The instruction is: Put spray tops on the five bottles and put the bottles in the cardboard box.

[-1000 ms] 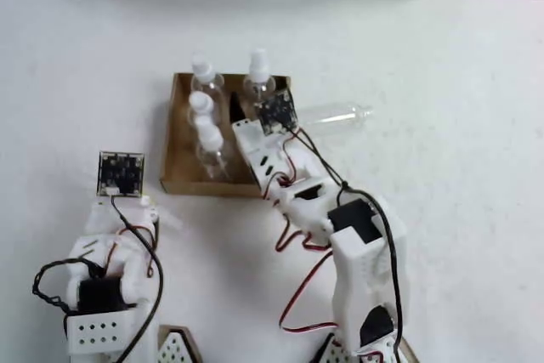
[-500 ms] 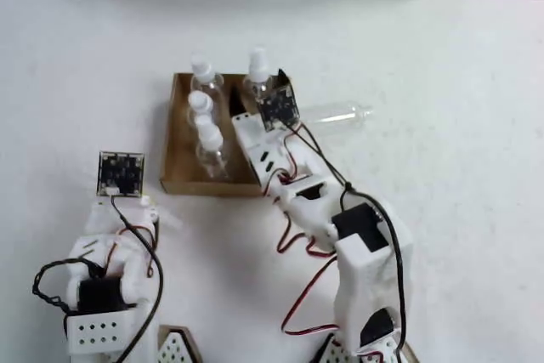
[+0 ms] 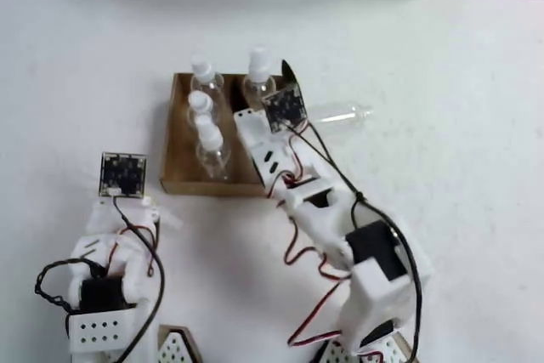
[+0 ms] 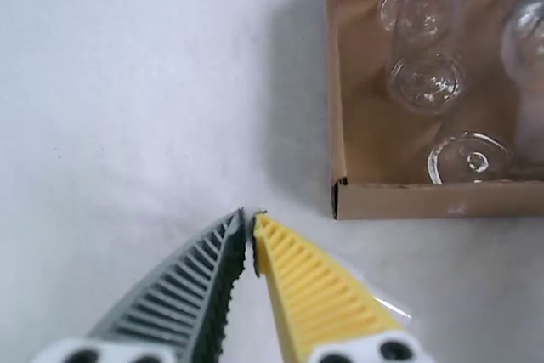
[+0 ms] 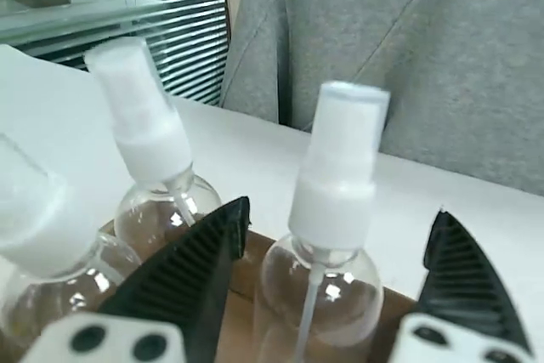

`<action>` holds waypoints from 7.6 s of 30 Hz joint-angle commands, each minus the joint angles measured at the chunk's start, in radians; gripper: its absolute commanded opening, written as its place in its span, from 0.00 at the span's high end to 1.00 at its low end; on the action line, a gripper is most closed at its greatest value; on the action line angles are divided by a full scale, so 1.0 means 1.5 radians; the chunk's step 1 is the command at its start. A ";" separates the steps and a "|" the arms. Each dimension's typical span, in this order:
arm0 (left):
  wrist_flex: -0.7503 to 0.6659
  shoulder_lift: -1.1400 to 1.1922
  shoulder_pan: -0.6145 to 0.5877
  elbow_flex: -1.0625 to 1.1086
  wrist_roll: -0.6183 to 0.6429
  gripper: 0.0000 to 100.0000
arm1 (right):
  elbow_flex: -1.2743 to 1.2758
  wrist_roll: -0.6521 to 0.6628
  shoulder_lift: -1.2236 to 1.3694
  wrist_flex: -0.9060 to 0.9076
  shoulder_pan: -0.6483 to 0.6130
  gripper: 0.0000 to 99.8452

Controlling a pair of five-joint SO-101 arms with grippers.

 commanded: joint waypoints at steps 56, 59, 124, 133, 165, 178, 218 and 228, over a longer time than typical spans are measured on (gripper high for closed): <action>-0.046 -0.008 0.009 0.034 -0.027 0.98 | 0.452 -0.308 -1.276 1.153 0.329 0.98; -0.046 -0.008 0.009 0.034 -0.027 0.98 | 0.443 -0.316 -1.269 1.144 0.325 0.99; -0.050 -0.007 0.008 0.034 -0.073 0.98 | -0.723 -0.597 0.227 1.194 0.247 0.78; -0.051 -0.007 0.008 0.034 -0.073 0.98 | -0.803 -0.550 0.292 1.250 0.270 0.94; -0.045 -0.005 0.005 0.034 -0.073 0.98 | -0.457 -0.118 -0.067 1.552 0.273 0.98; -0.042 -0.005 0.005 0.034 -0.073 0.98 | -0.100 0.182 -0.319 1.259 0.267 0.98; -0.045 -0.005 0.005 0.034 -0.073 0.98 | -0.047 0.270 -0.502 1.416 0.227 0.73; -0.043 -0.005 0.005 0.034 -0.073 0.98 | 0.004 0.274 -0.493 1.289 0.210 0.73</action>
